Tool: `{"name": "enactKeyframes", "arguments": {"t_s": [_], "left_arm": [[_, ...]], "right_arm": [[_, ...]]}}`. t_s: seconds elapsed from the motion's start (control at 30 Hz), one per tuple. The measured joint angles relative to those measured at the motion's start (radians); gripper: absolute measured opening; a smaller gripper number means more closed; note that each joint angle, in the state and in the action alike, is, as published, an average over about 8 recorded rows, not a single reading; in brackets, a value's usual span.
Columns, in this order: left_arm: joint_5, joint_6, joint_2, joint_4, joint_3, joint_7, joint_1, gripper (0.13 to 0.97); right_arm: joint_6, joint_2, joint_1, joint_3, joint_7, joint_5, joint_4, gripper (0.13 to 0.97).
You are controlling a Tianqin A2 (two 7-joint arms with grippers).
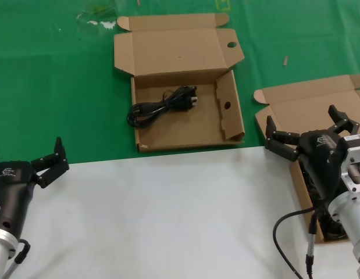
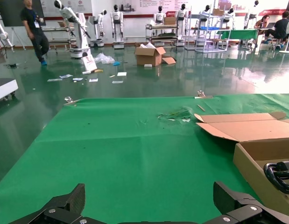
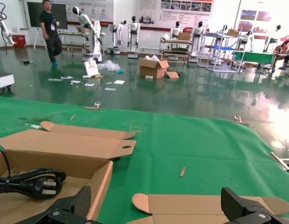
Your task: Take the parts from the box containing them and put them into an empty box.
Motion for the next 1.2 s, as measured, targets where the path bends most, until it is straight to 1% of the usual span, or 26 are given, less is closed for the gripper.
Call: {"name": "enactKeyframes", "arguments": {"t_s": [1.2], "left_arm": [[0.000, 0.000, 0.000, 0.000, 0.000, 0.000, 0.000, 0.966]], "right_arm": [[0.000, 0.000, 0.000, 0.000, 0.000, 0.000, 0.000, 0.966]]}}
